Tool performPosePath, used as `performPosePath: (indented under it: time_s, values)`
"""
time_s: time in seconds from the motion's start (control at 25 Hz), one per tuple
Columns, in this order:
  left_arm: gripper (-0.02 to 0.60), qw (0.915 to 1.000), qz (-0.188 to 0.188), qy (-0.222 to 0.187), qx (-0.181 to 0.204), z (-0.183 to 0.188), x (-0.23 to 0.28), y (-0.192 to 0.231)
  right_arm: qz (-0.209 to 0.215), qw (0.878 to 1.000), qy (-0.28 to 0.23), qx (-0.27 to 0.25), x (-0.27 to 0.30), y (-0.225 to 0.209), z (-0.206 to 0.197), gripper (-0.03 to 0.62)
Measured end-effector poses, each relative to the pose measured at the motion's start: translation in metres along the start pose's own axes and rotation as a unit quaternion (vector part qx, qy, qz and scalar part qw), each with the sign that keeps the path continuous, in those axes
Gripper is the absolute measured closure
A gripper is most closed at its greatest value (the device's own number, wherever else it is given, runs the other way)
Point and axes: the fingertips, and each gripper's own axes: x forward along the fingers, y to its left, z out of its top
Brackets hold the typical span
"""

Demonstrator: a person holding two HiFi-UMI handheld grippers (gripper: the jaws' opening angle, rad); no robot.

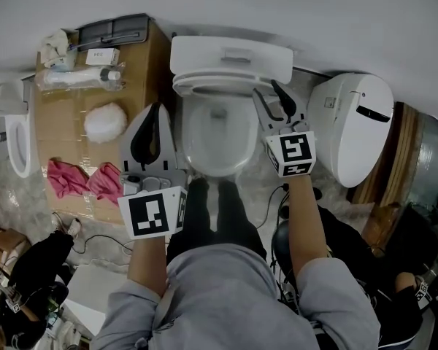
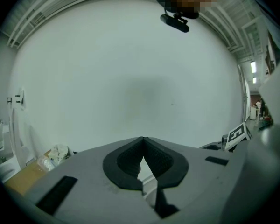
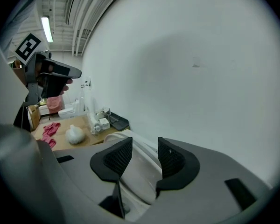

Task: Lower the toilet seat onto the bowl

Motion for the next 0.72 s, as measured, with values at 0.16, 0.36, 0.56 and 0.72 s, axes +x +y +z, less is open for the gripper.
performPosePath:
  time_s: [0.16, 0.36, 0.56, 0.72]
  values:
    - [0.581, 1.0000, 0.002, 0.006, -0.001, -0.007, 0.005, 0.006, 0.007, 1.000, 0.011, -0.002, 0.013, 0.000, -0.010, 0.438]
    - [0.583, 0.9999, 0.004, 0.012, -0.003, -0.015, 0.008, 0.008, 0.014, 1.000, 0.022, -0.002, 0.024, 0.003, -0.024, 0.428]
    - [0.581, 0.9998, 0.006, 0.016, -0.005, -0.020, 0.008, 0.011, 0.016, 0.999, 0.033, 0.005, 0.030, 0.005, -0.034, 0.427]
    - [0.581, 0.9998, 0.008, 0.019, -0.007, -0.024, 0.006, 0.012, 0.010, 0.999, 0.028, 0.014, 0.028, 0.007, -0.036, 0.424]
